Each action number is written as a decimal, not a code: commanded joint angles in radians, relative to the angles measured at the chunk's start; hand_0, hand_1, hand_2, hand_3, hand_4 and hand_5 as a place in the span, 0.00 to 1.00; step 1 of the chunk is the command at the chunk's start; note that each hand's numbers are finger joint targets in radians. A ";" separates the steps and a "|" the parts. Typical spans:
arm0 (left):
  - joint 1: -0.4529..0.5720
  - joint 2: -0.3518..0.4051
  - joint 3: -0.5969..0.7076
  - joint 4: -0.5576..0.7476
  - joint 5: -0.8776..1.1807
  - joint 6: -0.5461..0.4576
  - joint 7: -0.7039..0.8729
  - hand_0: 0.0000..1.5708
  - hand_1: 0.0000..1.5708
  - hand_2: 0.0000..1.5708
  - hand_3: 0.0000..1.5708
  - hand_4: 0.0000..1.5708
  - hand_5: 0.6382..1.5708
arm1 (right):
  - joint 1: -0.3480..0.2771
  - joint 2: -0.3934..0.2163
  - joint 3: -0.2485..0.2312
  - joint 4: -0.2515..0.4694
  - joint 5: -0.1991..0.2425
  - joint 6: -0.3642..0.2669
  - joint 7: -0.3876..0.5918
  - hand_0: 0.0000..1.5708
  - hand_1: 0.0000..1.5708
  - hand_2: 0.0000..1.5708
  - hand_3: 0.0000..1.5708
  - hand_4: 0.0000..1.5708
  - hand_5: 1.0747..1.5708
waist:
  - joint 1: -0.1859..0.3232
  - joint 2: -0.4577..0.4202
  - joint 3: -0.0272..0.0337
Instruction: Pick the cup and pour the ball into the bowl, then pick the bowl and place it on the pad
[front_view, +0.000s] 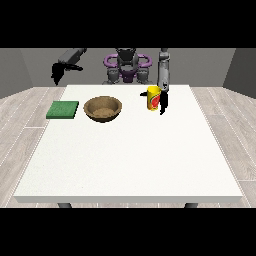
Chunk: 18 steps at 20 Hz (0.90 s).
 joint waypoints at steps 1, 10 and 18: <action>0.031 -0.003 -0.045 0.022 -0.120 0.195 -0.070 0.79 0.79 1.00 1.00 0.85 0.70 | -0.001 -0.018 -0.013 0.022 0.001 0.008 -0.007 0.00 0.00 0.00 0.00 0.00 1.00 | -0.024 0.017 -0.0143; 0.050 -0.008 -0.103 -0.025 -0.191 0.254 0.061 0.84 0.84 1.00 1.00 0.95 0.66 | 0.036 -0.059 -0.062 0.120 -0.012 0.058 -0.051 0.00 0.00 0.00 0.00 0.00 1.00 | 0.005 -0.081 -0.0140; -0.132 0.373 -0.164 -0.045 -0.405 0.238 0.458 0.92 0.92 1.00 1.00 1.00 0.70 | 0.026 -0.043 -0.046 0.165 -0.010 0.017 0.058 0.00 0.00 0.00 0.00 0.00 1.00 | 0.049 -0.235 -0.0107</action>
